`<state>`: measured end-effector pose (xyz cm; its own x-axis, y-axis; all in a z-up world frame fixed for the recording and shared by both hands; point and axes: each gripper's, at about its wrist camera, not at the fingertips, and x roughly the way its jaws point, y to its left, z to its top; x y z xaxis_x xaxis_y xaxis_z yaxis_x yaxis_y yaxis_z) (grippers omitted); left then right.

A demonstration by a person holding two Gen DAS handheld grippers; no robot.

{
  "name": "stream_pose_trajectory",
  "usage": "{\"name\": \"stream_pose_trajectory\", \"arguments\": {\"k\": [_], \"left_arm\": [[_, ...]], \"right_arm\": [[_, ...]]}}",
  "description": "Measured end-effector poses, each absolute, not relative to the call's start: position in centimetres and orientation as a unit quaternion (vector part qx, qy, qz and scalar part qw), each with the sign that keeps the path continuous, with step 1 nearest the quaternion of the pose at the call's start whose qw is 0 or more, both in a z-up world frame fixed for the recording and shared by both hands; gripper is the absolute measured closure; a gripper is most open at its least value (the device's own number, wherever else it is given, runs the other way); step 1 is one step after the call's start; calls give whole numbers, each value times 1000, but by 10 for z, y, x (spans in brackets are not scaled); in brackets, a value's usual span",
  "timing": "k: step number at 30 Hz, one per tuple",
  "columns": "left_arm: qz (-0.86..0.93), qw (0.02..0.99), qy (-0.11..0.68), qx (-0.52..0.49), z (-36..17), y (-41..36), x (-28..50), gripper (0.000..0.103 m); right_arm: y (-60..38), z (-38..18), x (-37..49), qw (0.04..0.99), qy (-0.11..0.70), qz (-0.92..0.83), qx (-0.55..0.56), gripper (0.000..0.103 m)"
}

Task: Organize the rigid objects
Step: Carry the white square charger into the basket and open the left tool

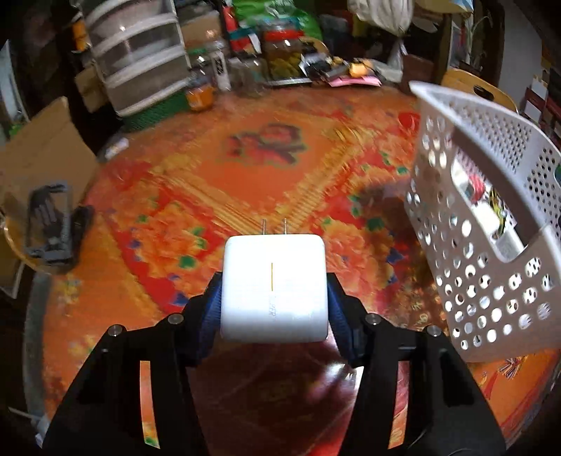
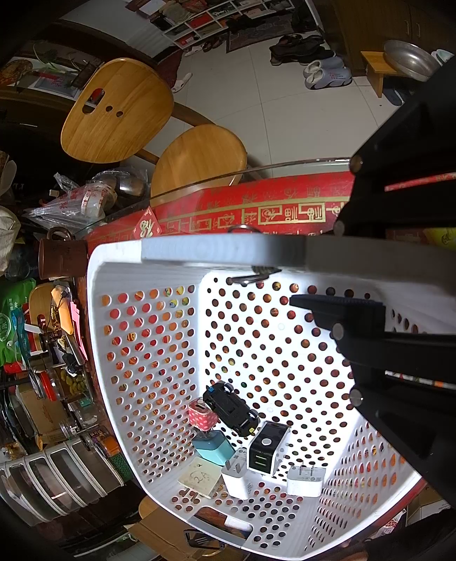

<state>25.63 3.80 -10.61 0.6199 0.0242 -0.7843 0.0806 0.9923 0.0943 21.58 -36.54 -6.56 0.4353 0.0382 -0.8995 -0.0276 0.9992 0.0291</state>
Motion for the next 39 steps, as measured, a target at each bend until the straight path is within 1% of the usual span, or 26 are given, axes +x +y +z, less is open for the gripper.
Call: {"name": "stream_pose_trajectory", "arguments": {"k": [5,7,10,13,17,21,24,30,39], "left_arm": [[18,914,398,80,-53,39,248,50],[15,920,381,86,-25,29,244,50],[3,924,367,108,11,-1,241,50],[-30,916,381,123,29,-39,246,50],[-86,889,422,153,25,-98,263,50],[-121,853,473,185,-4,-155,279,50],[-122,839,491,202,-24,-186,285,50],[-137,825,507,208,-46,-210,291,50],[-119,823,510,221,-53,-208,297,50]], "right_arm": [[-365,-66,216,847,531,20,5,89],[-365,-66,216,847,531,20,5,89],[-365,-66,216,847,531,20,5,89],[-365,-66,216,847,531,20,5,89],[-365,-66,216,847,531,20,5,89],[-365,-66,216,847,531,19,5,89],[-364,-66,216,847,532,19,3,89],[-363,-66,215,847,532,19,1,89],[-363,-66,215,847,532,19,1,89]]}}
